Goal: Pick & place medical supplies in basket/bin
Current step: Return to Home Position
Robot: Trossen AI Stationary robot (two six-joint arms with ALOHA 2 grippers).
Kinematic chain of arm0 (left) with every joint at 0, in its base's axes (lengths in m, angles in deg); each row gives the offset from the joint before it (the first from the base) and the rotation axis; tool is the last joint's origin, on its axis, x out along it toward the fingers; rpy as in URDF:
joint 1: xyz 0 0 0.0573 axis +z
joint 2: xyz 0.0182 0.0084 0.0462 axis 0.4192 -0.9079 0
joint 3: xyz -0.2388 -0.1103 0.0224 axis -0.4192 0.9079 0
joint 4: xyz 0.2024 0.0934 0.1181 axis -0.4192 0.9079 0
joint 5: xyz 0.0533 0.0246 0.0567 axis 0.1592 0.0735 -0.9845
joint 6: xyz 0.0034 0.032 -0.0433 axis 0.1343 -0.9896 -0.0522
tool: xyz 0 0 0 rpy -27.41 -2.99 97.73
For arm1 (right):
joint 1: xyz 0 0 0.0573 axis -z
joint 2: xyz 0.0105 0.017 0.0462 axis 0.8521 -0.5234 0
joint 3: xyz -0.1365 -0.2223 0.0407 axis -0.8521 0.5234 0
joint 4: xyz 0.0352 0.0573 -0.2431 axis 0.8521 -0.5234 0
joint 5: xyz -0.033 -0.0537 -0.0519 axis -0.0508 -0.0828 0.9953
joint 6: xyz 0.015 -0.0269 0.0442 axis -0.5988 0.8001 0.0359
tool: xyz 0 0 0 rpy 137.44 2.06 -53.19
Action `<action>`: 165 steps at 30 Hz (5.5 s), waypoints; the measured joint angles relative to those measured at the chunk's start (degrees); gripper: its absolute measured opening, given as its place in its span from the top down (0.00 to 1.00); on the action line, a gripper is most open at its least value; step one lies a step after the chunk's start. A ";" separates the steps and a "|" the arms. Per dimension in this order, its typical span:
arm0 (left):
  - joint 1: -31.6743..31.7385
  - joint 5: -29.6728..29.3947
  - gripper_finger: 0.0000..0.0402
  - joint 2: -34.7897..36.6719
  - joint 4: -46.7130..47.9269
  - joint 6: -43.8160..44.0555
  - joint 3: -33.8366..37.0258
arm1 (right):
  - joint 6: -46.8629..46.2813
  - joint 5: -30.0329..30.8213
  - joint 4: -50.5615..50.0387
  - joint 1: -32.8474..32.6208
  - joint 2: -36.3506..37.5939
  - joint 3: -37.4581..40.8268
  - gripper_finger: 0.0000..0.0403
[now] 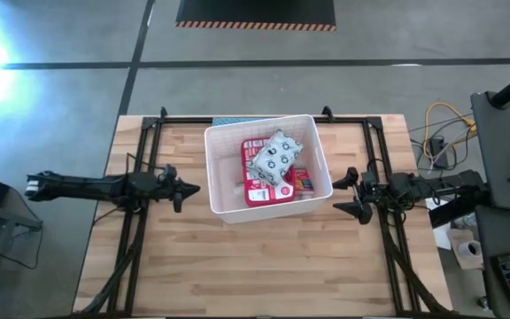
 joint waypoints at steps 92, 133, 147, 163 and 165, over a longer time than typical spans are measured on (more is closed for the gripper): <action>3.23 18.22 1.00 18.68 -9.77 -42.03 3.50 | 0.46 -0.04 -0.39 0.00 -0.31 -0.02 0.13; 3.24 18.03 1.00 0.53 -9.77 -42.03 3.39 | 22.78 -0.09 1.78 -0.02 2.30 -0.09 0.13; 3.23 18.07 1.00 -3.84 -9.79 -42.03 3.39 | 24.64 -0.07 -0.60 0.00 1.88 -0.07 0.13; 3.26 18.24 1.00 -4.81 -9.81 -42.03 3.39 | 24.55 -0.07 -0.47 -0.02 1.95 -0.07 0.13; 3.24 18.22 1.00 -4.81 -9.81 -42.03 3.39 | 24.62 -0.06 -0.50 0.00 1.92 -0.04 0.13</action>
